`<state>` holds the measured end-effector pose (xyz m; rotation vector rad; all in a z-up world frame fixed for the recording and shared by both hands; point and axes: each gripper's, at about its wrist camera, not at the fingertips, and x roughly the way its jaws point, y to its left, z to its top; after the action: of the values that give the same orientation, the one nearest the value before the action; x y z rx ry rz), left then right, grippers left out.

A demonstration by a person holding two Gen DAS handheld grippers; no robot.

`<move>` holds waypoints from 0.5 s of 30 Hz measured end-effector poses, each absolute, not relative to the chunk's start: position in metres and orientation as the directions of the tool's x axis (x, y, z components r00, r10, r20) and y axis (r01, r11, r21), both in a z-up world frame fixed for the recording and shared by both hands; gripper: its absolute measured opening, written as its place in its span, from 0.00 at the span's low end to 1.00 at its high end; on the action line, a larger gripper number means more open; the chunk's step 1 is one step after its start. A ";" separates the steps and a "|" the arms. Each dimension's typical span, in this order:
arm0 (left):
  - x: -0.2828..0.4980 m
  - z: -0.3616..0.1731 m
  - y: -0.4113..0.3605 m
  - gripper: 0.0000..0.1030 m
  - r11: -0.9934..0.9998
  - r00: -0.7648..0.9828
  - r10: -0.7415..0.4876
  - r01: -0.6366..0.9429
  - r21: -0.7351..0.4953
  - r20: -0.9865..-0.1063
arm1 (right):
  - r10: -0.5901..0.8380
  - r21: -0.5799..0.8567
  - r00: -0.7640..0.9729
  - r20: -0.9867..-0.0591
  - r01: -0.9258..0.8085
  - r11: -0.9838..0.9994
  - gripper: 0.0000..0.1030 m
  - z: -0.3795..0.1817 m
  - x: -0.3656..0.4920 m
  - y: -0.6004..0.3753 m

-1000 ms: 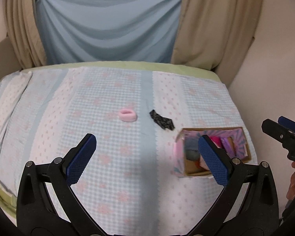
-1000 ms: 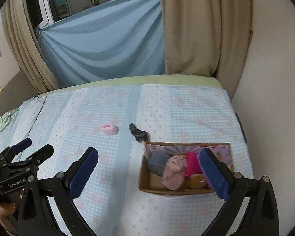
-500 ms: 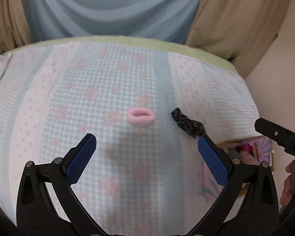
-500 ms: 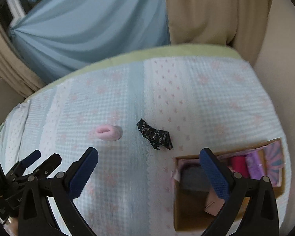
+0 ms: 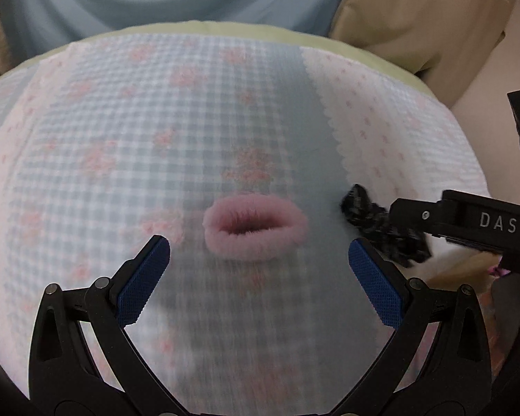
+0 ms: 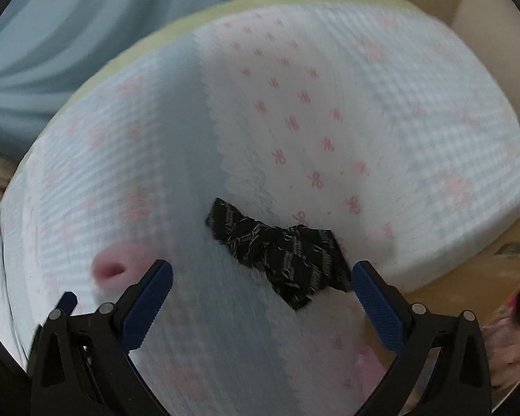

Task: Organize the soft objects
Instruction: 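Grasp the pink fuzzy hair tie with the left tool while the right tool grasps the black scrunchie, then carry the pink hair tie and black scrunchie into the box and open both tools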

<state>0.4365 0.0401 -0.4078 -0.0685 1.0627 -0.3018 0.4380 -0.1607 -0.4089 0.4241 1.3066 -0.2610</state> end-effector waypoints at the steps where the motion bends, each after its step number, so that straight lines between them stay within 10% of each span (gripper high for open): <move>1: 0.441 -0.417 0.038 0.98 0.958 0.450 -0.274 0.210 -0.198 -0.850 | 0.052 0.157 0.243 -0.969 0.435 0.887 1.00 -0.416 0.441 -0.161; 15: 0.465 -0.468 0.020 0.55 0.966 0.435 -0.249 0.177 -0.190 -0.865 | 0.004 0.172 0.304 -0.953 0.529 0.831 0.65 -0.443 0.443 -0.172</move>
<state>0.4655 0.0196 -0.4680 -0.0743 1.0889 -0.2653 0.4430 -0.1716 -0.4434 0.5107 1.2245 -0.3687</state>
